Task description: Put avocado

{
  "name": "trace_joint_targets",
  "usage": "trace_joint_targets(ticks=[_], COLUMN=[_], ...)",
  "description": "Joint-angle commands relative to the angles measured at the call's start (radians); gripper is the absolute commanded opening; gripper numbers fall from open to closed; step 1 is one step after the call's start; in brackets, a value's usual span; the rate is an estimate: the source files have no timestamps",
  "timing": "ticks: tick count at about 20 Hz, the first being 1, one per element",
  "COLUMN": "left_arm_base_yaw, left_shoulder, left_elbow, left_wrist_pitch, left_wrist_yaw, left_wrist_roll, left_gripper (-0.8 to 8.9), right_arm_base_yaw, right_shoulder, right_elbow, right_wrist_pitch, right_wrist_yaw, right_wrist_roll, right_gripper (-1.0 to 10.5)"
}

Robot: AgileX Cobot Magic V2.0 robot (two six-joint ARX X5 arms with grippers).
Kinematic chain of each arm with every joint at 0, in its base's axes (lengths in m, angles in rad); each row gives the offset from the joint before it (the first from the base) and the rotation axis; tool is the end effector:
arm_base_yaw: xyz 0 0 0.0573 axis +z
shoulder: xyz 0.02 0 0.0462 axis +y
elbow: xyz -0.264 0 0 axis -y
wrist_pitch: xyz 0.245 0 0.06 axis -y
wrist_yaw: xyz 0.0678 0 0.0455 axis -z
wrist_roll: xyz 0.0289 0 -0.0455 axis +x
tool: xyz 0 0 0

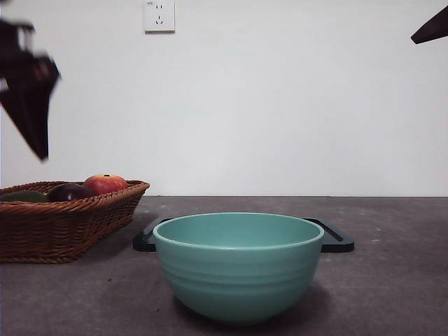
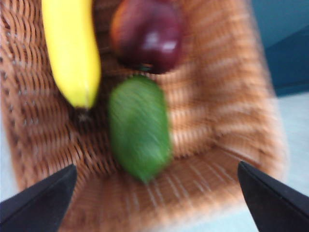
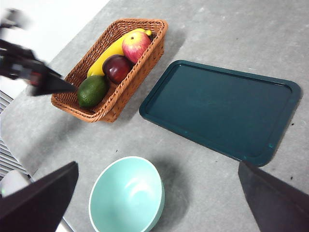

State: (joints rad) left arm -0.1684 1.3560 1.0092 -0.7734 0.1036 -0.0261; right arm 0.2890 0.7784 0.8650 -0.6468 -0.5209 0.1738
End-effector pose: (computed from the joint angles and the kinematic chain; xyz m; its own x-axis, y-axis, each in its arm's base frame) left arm 0.2525 -0.0460 0.2477 0.4097 -0.1746 -0.8954 0.1879 0.9766 -0.1044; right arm 0.1393 0.0564 0.3205 0.5625 0.6864 -0.4609 -0.5534 0.7267 0.4069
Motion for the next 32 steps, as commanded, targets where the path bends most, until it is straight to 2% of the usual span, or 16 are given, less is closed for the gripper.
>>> trace_joint_targets(ticks=[1, 8, 11, 14, 20, 23, 27, 32], left_arm_base_yaw=[-0.003, -0.003, -0.003, -0.003, -0.005, -0.026, -0.137, -0.412], left_shoulder=[0.095, 0.23, 0.231, 0.23, 0.195, 0.121, -0.01, -0.051], left_elbow=[0.019, 0.019, 0.019, 0.02, 0.153, 0.219, 0.222, 0.222], left_wrist_pitch=[0.038, 0.122, 0.121, 0.102, -0.027, -0.102, -0.1, -0.1], left_wrist_yaw=[-0.004, -0.004, -0.004, -0.004, -0.001, 0.034, 0.181, 0.193], left_wrist_roll=[0.018, 0.015, 0.014, 0.014, 0.014, -0.018, -0.104, -0.182], left_gripper=[5.29, 5.14, 3.56, 2.75, 2.76, 2.76, 2.76, 2.76], right_arm_base_yaw=[0.004, 0.004, 0.004, 0.004, 0.004, 0.004, 0.004, 0.004], right_shoulder=[0.003, 0.003, 0.003, 0.003, 0.003, 0.003, 0.003, -0.019], right_elbow=[0.02, 0.02, 0.02, 0.02, 0.02, 0.02, 0.02, 0.02], right_wrist_pitch=[0.01, 0.01, 0.01, 0.01, 0.009, 0.008, -0.008, -0.05], right_wrist_yaw=[-0.003, -0.003, -0.003, -0.003, -0.003, -0.003, -0.003, -0.006], right_wrist_roll=[0.01, 0.01, 0.01, 0.011, 0.024, 0.025, 0.025, 0.032], right_gripper=[6.7, 6.7, 6.7, 6.7, 6.7, 6.7, 6.7, 6.7])
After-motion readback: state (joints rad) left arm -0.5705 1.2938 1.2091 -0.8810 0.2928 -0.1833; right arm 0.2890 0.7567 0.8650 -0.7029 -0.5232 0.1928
